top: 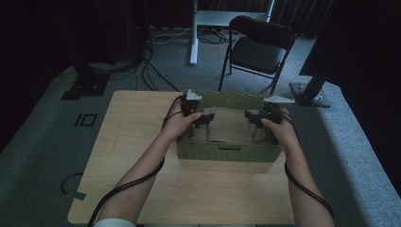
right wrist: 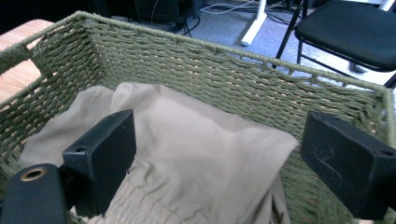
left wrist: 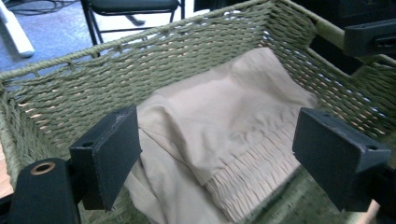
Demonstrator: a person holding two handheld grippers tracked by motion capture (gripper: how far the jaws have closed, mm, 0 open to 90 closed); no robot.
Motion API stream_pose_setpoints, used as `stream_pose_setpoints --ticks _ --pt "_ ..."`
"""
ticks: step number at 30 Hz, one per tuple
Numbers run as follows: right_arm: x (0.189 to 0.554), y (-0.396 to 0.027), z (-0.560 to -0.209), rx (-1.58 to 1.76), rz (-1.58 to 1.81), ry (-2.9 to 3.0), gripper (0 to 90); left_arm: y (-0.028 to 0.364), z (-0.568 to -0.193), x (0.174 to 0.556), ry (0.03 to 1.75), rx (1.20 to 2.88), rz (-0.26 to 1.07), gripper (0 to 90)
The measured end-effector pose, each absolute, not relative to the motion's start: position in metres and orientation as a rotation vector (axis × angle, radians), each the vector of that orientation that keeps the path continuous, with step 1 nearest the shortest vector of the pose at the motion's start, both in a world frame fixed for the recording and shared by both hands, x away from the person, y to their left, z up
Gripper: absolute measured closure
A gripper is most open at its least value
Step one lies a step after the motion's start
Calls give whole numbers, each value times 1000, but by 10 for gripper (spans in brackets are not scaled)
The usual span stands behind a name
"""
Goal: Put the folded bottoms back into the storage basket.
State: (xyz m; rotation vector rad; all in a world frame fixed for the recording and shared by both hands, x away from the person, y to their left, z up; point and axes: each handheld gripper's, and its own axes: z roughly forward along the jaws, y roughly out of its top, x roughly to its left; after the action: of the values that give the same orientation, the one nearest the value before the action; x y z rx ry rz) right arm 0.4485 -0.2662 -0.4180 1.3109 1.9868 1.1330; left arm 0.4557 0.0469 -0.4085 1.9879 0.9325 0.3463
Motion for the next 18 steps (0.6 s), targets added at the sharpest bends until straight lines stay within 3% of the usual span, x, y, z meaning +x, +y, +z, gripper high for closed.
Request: stream_pose_setpoints --ticks 18 --pt "406 -297 -421 1319 1148 1914 104 68 -400 410 887 1902 377 157"
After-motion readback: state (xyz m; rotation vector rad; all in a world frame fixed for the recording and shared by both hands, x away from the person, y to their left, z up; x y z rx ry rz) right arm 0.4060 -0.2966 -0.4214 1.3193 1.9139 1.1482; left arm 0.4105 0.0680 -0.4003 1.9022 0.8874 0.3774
